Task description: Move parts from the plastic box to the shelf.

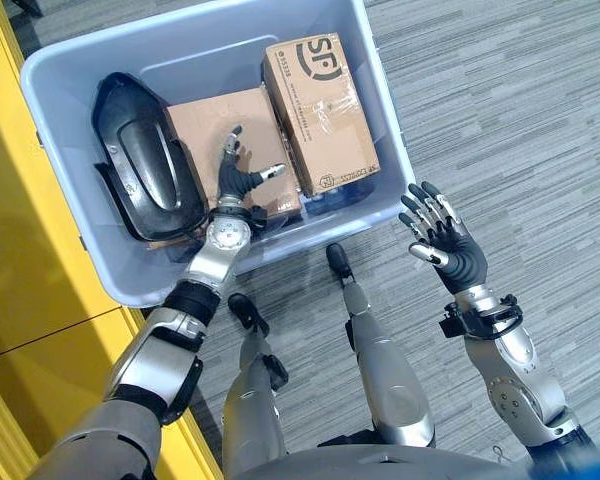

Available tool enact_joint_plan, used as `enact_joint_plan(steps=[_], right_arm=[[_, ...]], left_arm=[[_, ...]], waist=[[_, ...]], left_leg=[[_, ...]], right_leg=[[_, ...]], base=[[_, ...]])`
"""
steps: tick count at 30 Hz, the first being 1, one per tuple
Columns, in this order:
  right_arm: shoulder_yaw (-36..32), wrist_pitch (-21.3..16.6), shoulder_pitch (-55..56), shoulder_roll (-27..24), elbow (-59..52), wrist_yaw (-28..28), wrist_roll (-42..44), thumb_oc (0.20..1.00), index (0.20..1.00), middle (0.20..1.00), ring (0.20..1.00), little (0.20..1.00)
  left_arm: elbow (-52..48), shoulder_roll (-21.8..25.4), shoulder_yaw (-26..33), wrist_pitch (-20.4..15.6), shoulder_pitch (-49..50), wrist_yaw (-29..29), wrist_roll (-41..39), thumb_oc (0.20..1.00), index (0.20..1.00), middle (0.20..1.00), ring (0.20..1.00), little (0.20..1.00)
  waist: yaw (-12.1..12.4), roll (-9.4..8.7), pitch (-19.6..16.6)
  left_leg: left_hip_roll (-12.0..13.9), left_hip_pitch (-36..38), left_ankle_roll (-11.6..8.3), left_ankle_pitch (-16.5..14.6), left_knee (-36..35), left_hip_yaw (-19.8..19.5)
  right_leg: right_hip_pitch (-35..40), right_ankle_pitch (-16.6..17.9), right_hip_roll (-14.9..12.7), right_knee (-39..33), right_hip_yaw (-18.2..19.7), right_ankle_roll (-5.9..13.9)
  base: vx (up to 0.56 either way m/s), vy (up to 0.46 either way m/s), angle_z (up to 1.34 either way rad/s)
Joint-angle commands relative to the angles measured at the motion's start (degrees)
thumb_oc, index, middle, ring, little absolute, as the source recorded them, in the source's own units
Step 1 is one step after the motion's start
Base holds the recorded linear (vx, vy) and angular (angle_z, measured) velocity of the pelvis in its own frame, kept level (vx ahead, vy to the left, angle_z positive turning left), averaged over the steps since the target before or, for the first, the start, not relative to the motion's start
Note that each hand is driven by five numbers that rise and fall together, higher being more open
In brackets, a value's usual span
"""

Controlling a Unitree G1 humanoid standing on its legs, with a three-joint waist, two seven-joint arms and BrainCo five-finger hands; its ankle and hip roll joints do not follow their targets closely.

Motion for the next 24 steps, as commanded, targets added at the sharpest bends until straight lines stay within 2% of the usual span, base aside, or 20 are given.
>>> enact_joint_plan(steps=[1, 2, 7, 12, 13, 17, 21, 24], right_arm=[[-3.59, -2.78, 2.53, 0.02, -4.11, 0.95, 0.69, 1.000, 1.000, 1.000, 1.000, 1.000], [-3.59, -2.78, 2.49, 0.08, -4.06, 0.68, 0.48, 1.000, 1.000, 1.000, 1.000, 1.000], [-3.68, -2.77, 2.42, 0.33, -4.14, -0.25, -0.38, 1.000, 1.000, 1.000, 1.000, 1.000], [-5.11, -3.07, 2.52, 0.16, -3.93, -0.75, -1.82, 1.000, 1.000, 1.000, 1.000, 1.000], [-5.35, -3.16, 2.45, 0.00, -3.86, -0.76, -2.07, 1.000, 1.000, 1.000, 1.000, 1.000], [-6.12, -3.59, 2.39, -0.22, -3.40, -0.72, -2.87, 1.000, 1.000, 1.000, 1.000, 1.000], [-6.05, -4.08, 2.39, -0.35, -3.24, -1.06, -2.93, 1.000, 1.000, 1.000, 1.000, 1.000], [-6.03, -4.40, 2.38, -0.70, -3.56, -1.18, -3.05, 1.000, 1.000, 1.000, 1.000, 1.000]], left_arm=[[2.46, 1.28, 1.84, -1.79, -1.29, -0.64, -1.42, 1.000, 1.000, 1.000, 1.000, 1.000], [2.09, -1.39, 1.74, -2.45, 0.37, -1.19, -4.06, 1.000, 1.000, 1.000, 1.000, 1.000], [-2.67, -4.44, 1.33, -3.30, 4.99, -1.92, -6.97, 1.000, 1.000, 1.000, 1.000, 1.000], [-17.61, -2.42, 1.22, -4.57, 12.89, -3.70, -4.20, 1.000, 1.000, 1.000, 1.000, 1.000], [-20.06, -1.91, 1.65, -4.97, 13.76, -3.83, -3.84, 1.000, 1.000, 1.000, 1.000, 1.000], [-29.78, -0.34, 5.28, -7.34, 17.11, -3.57, -3.93, 1.000, 1.000, 1.000, 1.000, 1.000], [-33.33, -0.08, 9.10, -9.00, 18.36, -0.42, -2.62, 1.000, 1.000, 1.000, 1.000, 1.000], [-33.66, 0.64, 11.78, -8.93, 19.36, 3.59, 2.20, 1.000, 1.000, 1.000, 1.000, 1.000]], waist=[[0.82, 0.19, -0.78], [0.89, 0.33, -0.83], [1.42, 0.79, -1.02], [3.03, 1.75, -1.76], [3.28, 1.56, -1.66], [4.41, 1.83, -2.17], [5.13, 1.67, -2.21], [5.48, 1.42, -2.01]], left_leg=[[4.09, 6.58, -4.35, -1.25, 0.36, -1.75], [3.95, 6.82, -4.25, -1.40, 0.36, -1.93], [3.76, 7.12, -4.09, -1.52, 0.36, -2.24], [3.36, 7.46, -3.83, -1.68, 0.36, -2.83], [3.38, 6.72, -3.57, -0.31, 0.36, -2.60], [3.25, 6.34, -3.57, -0.25, 0.36, -3.11], [3.16, 5.94, -3.61, -0.19, 0.36, -3.36], [3.04, 5.57, -3.67, -0.07, 0.36, -3.45]], right_leg=[[-1.04, -2.18, -1.86, 4.20, -2.35, 4.22], [-0.71, -2.13, -1.95, 4.08, -2.48, 4.17], [0.09, -2.30, -2.20, 3.92, -2.88, 3.99], [1.09, -2.56, -2.53, 3.58, -3.59, 3.92], [0.28, -1.39, -2.39, 3.78, -3.44, 3.60], [0.40, -1.42, -2.58, 3.37, -3.86, 3.69], [0.36, -1.37, -2.73, 3.27, -4.29, 3.71], [0.19, -1.33, -2.74, 3.22, -4.46, 3.73]], base=[[0.00, 0.000, 0.00], [0.00, 0.000, 0.00], [0.00, 0.000, 0.00], [-0.02, -0.011, 0.01], [-0.08, -0.054, 0.06], [-0.02, -0.014, 0.01], [0.00, 0.000, 0.00], [0.00, 0.000, 0.00]])
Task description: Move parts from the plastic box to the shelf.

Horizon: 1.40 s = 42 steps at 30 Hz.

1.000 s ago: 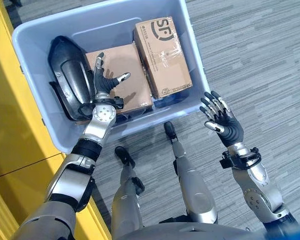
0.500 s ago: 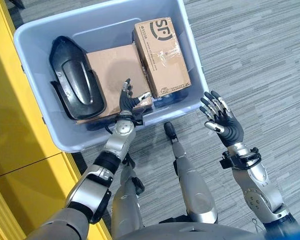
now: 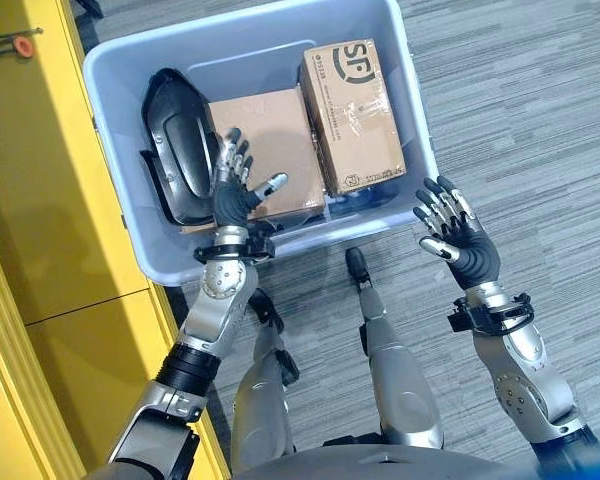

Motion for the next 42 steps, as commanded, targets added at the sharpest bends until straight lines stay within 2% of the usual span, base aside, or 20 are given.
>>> enact_joint_plan(steps=[1, 8, 9, 20, 21, 25, 26, 31, 33, 36, 42], right_arm=[[-2.97, -4.03, 2.31, -0.59, -3.88, -0.05, -0.78, 1.000, 1.000, 1.000, 1.000, 1.000], [-2.87, -4.63, 0.80, -0.72, -2.96, -0.57, 0.38, 1.000, 1.000, 1.000, 1.000, 1.000], [-2.87, -4.70, 0.71, -0.72, -2.87, -0.62, 0.46, 1.000, 1.000, 1.000, 1.000, 1.000], [-0.93, -5.87, -0.34, -1.75, -2.80, -0.83, 2.70, 1.000, 1.000, 1.000, 1.000, 1.000], [-0.45, -6.05, -0.58, -1.93, -2.86, -0.91, 3.07, 1.000, 1.000, 1.000, 1.000, 1.000], [-0.09, -6.12, -0.51, -2.22, -3.51, -0.56, 3.51, 1.000, 1.000, 1.000, 1.000, 1.000], [0.10, -5.88, 0.20, -2.43, -3.83, 0.16, 3.95, 1.000, 1.000, 1.000, 1.000, 1.000], [0.03, -5.41, 1.67, -2.48, -4.63, 1.08, 4.56, 1.000, 1.000, 1.000, 1.000, 1.000], [0.03, -4.99, 2.19, -2.65, -4.61, 1.40, 4.78, 1.000, 1.000, 1.000, 1.000, 1.000], [-0.21, -4.71, 2.77, -2.58, -4.85, 1.60, 5.23, 1.000, 1.000, 1.000, 1.000, 1.000], [-0.80, -4.47, 3.45, -2.29, -5.77, 2.32, 4.91, 1.000, 1.000, 1.000, 1.000, 1.000]], left_arm=[[0.71, 2.49, 3.08, -3.64, -1.15, 4.91, 7.45, 1.000, 1.000, 1.000, 1.000, 1.000], [8.42, 4.99, 6.21, -2.46, -3.67, 10.46, 11.82, 1.000, 1.000, 1.000, 1.000, 1.000], [9.36, 5.19, 6.12, -2.53, -4.41, 10.70, 11.56, 1.000, 1.000, 1.000, 1.000, 1.000], [25.61, 10.37, 5.55, -0.33, -15.97, 17.06, 12.08, 1.000, 1.000, 1.000, 1.000, 1.000], [29.45, 11.55, 4.84, 0.04, -18.53, 16.94, 10.88, 1.000, 1.000, 1.000, 1.000, 1.000], [34.09, 13.40, 2.88, 0.79, -22.29, 15.57, 9.44, 1.000, 1.000, 1.000, 1.000, 1.000], [38.99, 14.29, 1.35, 1.71, -25.23, 13.50, 7.35, 1.000, 1.000, 1.000, 1.000, 1.000], [44.48, 14.63, -0.57, 2.56, -28.11, 9.82, 4.01, 1.000, 1.000, 1.000, 1.000, 1.000], [48.02, 14.25, -2.01, 4.27, -29.56, 7.77, 3.50, 1.000, 1.000, 1.000, 1.000, 1.000], [49.61, 13.10, -3.15, 4.79, -30.57, 6.05, 2.72, 1.000, 1.000, 1.000, 1.000, 1.000], [46.75, 8.18, -4.86, 4.76, -26.99, 3.75, 4.39, 1.000, 1.000, 1.000, 1.000, 1.000]], waist=[[0.38, -0.82, -1.98], [0.24, -1.62, -1.43], [0.24, -1.49, -1.61], [-1.27, -3.53, -0.06], [-1.69, -4.02, 0.33], [-2.29, -4.57, 0.80], [-2.91, -4.89, 0.94], [-3.50, -4.88, 0.93], [-3.71, -4.64, 0.86], [-3.86, -4.30, 0.74], [-3.49, -3.85, 0.31]], left_leg=[[3.37, 5.28, -4.02, -0.65, 0.35, -2.90], [3.55, 3.68, -4.35, -0.01, 0.35, -3.05], [3.57, 4.10, -4.63, -1.44, 0.35, -3.45], [4.24, -0.64, -4.84, -0.47, 0.67, -3.95], [4.25, -1.58, -4.76, -0.53, 0.87, -4.12], [4.18, -3.65, -4.60, -1.03, 2.17, -4.51], [4.10, -4.97, -4.47, -1.47, 2.96, -4.80], [3.97, -5.62, -4.33, -1.79, 3.20, -5.21], [3.97, -5.65, -4.33, -1.79, 3.12, -5.20], [3.72, -5.16, -4.32, -1.65, 2.59, -5.29], [3.39, -2.68, -4.17, -1.68, 1.38, -4.87]], right_leg=[[-0.38, -1.82, -2.44, 3.20, -4.17, 3.86], [-1.76, -1.50, -2.33, 3.17, -4.63, 3.92], [-1.18, -2.67, -2.40, 2.97, -4.82, 4.28], [-5.88, -2.37, -1.69, 4.03, -5.15, 4.28], [-6.75, -2.24, -1.61, 4.19, -5.11, 4.29], [-8.26, -2.23, -1.52, 4.77, -4.98, 4.28], [-9.14, -2.10, -1.52, 4.91, -5.02, 4.29], [-9.48, -2.05, -1.57, 4.91, -5.04, 4.21], [-9.66, -2.13, -1.70, 4.95, -5.08, 4.18], [-9.29, -2.33, -1.78, 4.86, -5.05, 4.11], [-7.83, -2.43, -1.89, 4.47, -5.15, 4.11]], base=[[0.00, 0.000, 0.00], [0.01, 0.004, 0.02], [0.09, 0.042, 0.01], [0.01, 0.004, 0.01], [0.00, 0.000, 0.00], [0.00, 0.001, -0.02], [0.00, 0.000, 0.00], [0.00, 0.003, 0.01], [0.00, 0.000, 0.00], [0.00, 0.000, 0.00], [0.00, 0.005, 0.00]])
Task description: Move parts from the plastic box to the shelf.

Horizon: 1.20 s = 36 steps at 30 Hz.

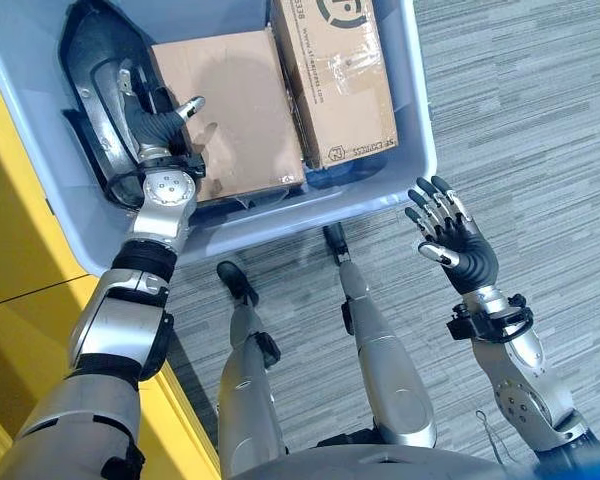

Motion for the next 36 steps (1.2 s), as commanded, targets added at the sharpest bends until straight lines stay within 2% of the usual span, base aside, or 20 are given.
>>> enact_joint_plan(steps=[1, 3, 4, 8, 11, 22, 27, 28, 29, 36], right_arm=[[-4.18, -2.03, 2.54, -0.17, -3.24, 1.00, 1.36, 1.000, 1.000, 1.000, 1.000, 1.000], [-4.73, -2.05, 2.36, 0.43, -3.03, 0.83, 0.90, 1.000, 1.000, 1.000, 1.000, 1.000], [-4.73, -2.04, 2.40, 0.42, -3.05, 0.83, 0.89, 1.000, 1.000, 1.000, 1.000, 1.000], [-4.42, -1.67, 1.70, 1.03, -2.55, -0.22, -0.28, 1.000, 1.000, 1.000, 1.000, 1.000], [-4.02, -1.32, 1.10, 1.09, -2.35, -0.95, -1.04, 1.000, 1.000, 1.000, 1.000, 1.000], [-4.44, -0.39, 1.01, 0.92, -1.95, -1.03, -2.18, 1.000, 1.000, 1.000, 1.000, 1.000], [-5.25, -0.41, 1.80, 0.87, -1.98, -0.75, -2.38, 1.000, 1.000, 1.000, 1.000, 1.000], [-5.38, -0.47, 1.88, 0.85, -1.90, -0.77, -2.48, 1.000, 1.000, 1.000, 1.000, 1.000], [-5.49, -0.68, 1.72, 0.80, -1.70, -0.77, -2.70, 1.000, 1.000, 1.000, 1.000, 1.000], [-6.77, -1.62, 1.28, 0.61, -1.28, -1.06, -3.95, 1.000, 1.000, 1.000, 1.000, 1.000]], left_arm=[[1.17, -4.82, -2.65, 2.50, 5.11, -5.69, -1.67, 1.000, 1.000, 1.000, 1.000, 1.000], [-2.45, -8.55, -2.38, 0.73, 9.53, -7.74, -6.32, 1.000, 1.000, 1.000, 1.000, 1.000], [-2.49, -8.56, -2.38, 0.74, 9.59, -7.75, -6.33, 1.000, 1.000, 1.000, 1.000, 1.000], [-5.96, -14.59, -2.80, 0.36, 15.29, -9.26, -11.24, 1.000, 1.000, 1.000, 1.000, 1.000], [-7.78, -16.03, -4.02, 0.54, 17.31, -10.10, -11.81, 1.000, 1.000, 1.000, 1.000, 1.000], [-15.30, -15.35, -4.45, 0.37, 23.86, -13.00, -12.26, 1.000, 1.000, 1.000, 1.000, 1.000], [-24.41, -12.95, -2.71, -1.33, 26.78, -12.65, -11.21, 1.000, 1.000, 1.000, 1.000, 1.000], [-26.26, -12.39, -2.03, -1.55, 27.35, -12.38, -10.54, 1.000, 1.000, 1.000, 1.000, 1.000], [-29.66, -11.54, -0.60, -2.35, 28.50, -11.81, -9.61, 1.000, 1.000, 1.000, 1.000, 1.000], [-43.55, -8.87, 4.36, -5.09, 32.36, -10.23, -5.78, 1.000, 1.000, 1.000, 1.000, 1.000]], waist=[[-0.36, -1.01, -0.50], [0.11, -0.65, -0.56], [0.11, -0.64, -0.58], [0.79, -0.21, -0.94], [1.13, 0.07, -1.04], [2.03, 1.07, -2.41], [2.71, 1.67, -2.96], [2.85, 1.73, -3.11], [3.19, 1.63, -3.10], [4.45, 2.09, -3.27]], left_leg=[[2.44, 6.42, -3.41, -3.30, 1.31, -3.40], [2.15, 7.49, -3.28, -3.30, 0.84, -3.45], [2.16, 7.52, -3.28, -3.31, 0.84, -3.44], [1.78, 8.62, -3.11, -3.49, 0.69, -3.38], [1.67, 9.15, -3.05, -3.57, 0.61, -3.49], [1.42, 11.54, -3.00, -3.97, 0.36, -3.04], [1.33, 11.92, -2.98, -4.11, 0.36, -3.39], [1.33, 11.90, -2.98, -4.12, 0.36, -3.43], [1.24, 11.25, -2.77, -2.71, 0.36, -3.27], [1.06, 11.18, -2.70, -2.93, 0.36, -3.68]], right_leg=[[0.62, -3.97, -3.08, 4.44, -3.51, 4.63], [1.51, -4.10, -3.22, 4.25, -3.49, 4.61], [1.54, -4.10, -3.22, 4.23, -3.49, 4.61], [2.60, -4.12, -3.50, 3.99, -3.58, 4.57], [3.08, -4.13, -3.62, 4.01, -3.61, 4.54], [4.92, -4.15, -3.75, 3.45, -3.28, 4.58], [5.64, -4.30, -3.94, 3.33, -3.65, 4.55], [5.66, -4.32, -3.98, 3.32, -3.72, 4.55], [4.95, -3.28, -3.99, 3.51, -3.58, 4.18], [5.09, -3.32, -4.23, 3.45, -4.03, 4.24]], base=[[0.00, 0.000, 0.00], [0.00, 0.000, 0.00], [0.00, 0.000, 0.00], [0.00, 0.000, 0.00], [0.00, 0.000, 0.00], [0.00, 0.000, 0.00], [0.00, 0.000, 0.00], [-0.08, -0.044, 0.00], [-0.08, -0.043, 0.00], [-0.01, -0.007, 0.00]])
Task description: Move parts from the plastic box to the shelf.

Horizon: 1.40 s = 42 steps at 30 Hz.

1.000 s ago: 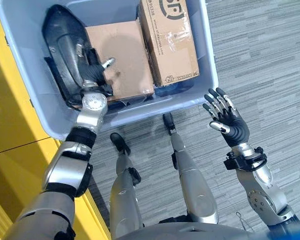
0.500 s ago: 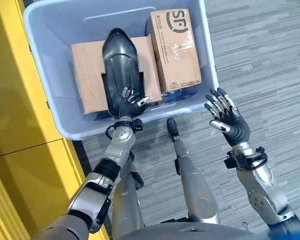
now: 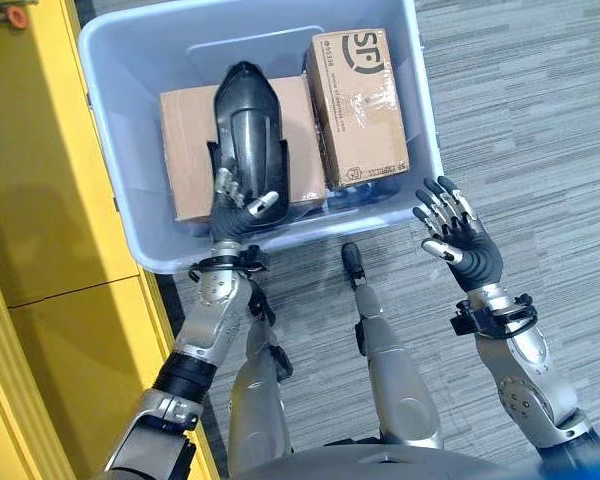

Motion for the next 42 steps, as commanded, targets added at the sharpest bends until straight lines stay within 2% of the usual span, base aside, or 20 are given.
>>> enact_joint_plan(steps=[1, 11, 25, 32, 33, 34, 35, 36, 42], right_arm=[[-4.24, -3.43, 1.42, 0.25, -2.51, 0.15, -2.24, 1.000, 1.000, 1.000, 1.000, 1.000], [-4.65, -4.64, 1.42, -0.53, -3.91, 0.24, -2.52, 1.000, 1.000, 1.000, 1.000, 1.000], [-3.32, -5.70, -0.82, -1.48, -3.26, -0.86, -1.81, 1.000, 1.000, 1.000, 1.000, 1.000], [-2.79, -6.00, -1.20, -1.71, -2.93, -1.19, -0.75, 1.000, 1.000, 1.000, 1.000, 1.000], [-2.69, -5.93, -1.19, -1.77, -2.84, -1.20, -0.58, 1.000, 1.000, 1.000, 1.000, 1.000], [-2.61, -5.91, -1.18, -1.74, -2.86, -1.20, -0.45, 1.000, 1.000, 1.000, 1.000, 1.000], [-2.44, -5.91, -1.15, -1.75, -2.93, -1.24, -0.36, 1.000, 1.000, 1.000, 1.000, 1.000], [-2.33, -5.89, -1.03, -1.69, -2.93, -1.31, -0.33, 1.000, 1.000, 1.000, 1.000, 1.000], [-1.58, -6.02, -1.26, -1.88, -3.08, -2.16, 0.04, 1.000, 1.000, 1.000, 1.000, 1.000]], left_arm=[[-2.19, 2.17, 2.13, -4.24, -1.17, 0.91, 5.35, 1.000, 1.000, 1.000, 1.000, 1.000], [-8.26, 3.97, 5.17, -5.34, -0.48, 5.41, 13.56, 1.000, 1.000, 1.000, 1.000, 1.000], [3.29, 5.95, 5.41, -1.46, -9.13, 15.85, 23.92, 1.000, 1.000, 1.000, 1.000, 1.000], [10.56, 6.94, 5.17, 0.38, -12.86, 18.46, 24.35, 1.000, 1.000, 1.000, 1.000, 1.000], [11.53, 6.91, 5.09, 0.78, -13.26, 18.62, 24.15, 1.000, 1.000, 1.000, 1.000, 1.000], [12.03, 6.76, 5.02, 0.75, -13.65, 18.82, 23.90, 1.000, 1.000, 1.000, 1.000, 1.000], [13.02, 6.55, 5.03, 0.89, -14.03, 19.12, 23.47, 1.000, 1.000, 1.000, 1.000, 1.000], [14.00, 6.32, 5.03, 1.18, -14.34, 19.50, 23.18, 1.000, 1.000, 1.000, 1.000, 1.000], [16.88, 6.14, 5.10, 1.92, -16.52, 21.42, 21.89, 1.000, 1.000, 1.000, 1.000, 1.000]], waist=[[-0.29, 0.18, -0.44], [0.21, 0.07, -0.21], [-0.84, -1.26, 0.90], [-1.46, -1.85, 1.49], [-1.40, -1.63, 1.30], [-1.46, -1.74, 1.35], [-1.69, -2.21, 1.76], [-1.67, -1.98, 1.54], [-1.99, -2.48, 1.89]], left_leg=[[1.29, 6.88, -3.04, -3.29, 0.36, -3.75], [1.06, 6.11, -3.02, -3.37, 0.43, -3.97], [1.58, 4.88, -3.13, -3.05, 0.68, -3.63], [1.84, 3.76, -3.21, -2.73, 0.87, -3.87], [1.85, 4.38, -3.41, -4.10, 0.64, -4.18], [1.87, 4.31, -3.41, -4.07, 0.66, -4.20], [1.86, 3.53, -3.18, -2.76, 0.96, -3.85], [1.87, 4.22, -3.37, -4.16, 0.70, -4.17], [1.86, 3.08, -3.29, -4.19, 1.01, -4.37]], right_leg=[[1.06, -3.50, -3.67, 3.42, -4.15, 4.48], [0.87, -3.43, -3.86, 3.31, -4.38, 4.63], [-0.88, -3.17, -3.33, 3.62, -4.15, 4.66], [-2.00, -3.28, -3.03, 4.10, -4.07, 4.45], [-1.37, -4.49, -3.01, 3.91, -4.22, 4.79], [-1.46, -4.50, -2.97, 3.95, -4.23, 4.78], [-2.28, -3.26, -2.93, 4.18, -4.10, 4.46], [-1.61, -4.45, -2.90, 3.97, -4.27, 4.83], [-2.42, -4.47, -2.80, 4.18, -4.20, 4.70]], base=[[0.00, 0.000, 0.00], [0.00, 0.000, 0.00], [0.00, 0.000, 0.00], [0.01, 0.006, 0.00], [0.09, 0.042, -0.01], [0.00, 0.000, 0.00], [0.00, 0.000, 0.00], [0.00, 0.000, 0.00], [0.02, 0.008, 0.00]])
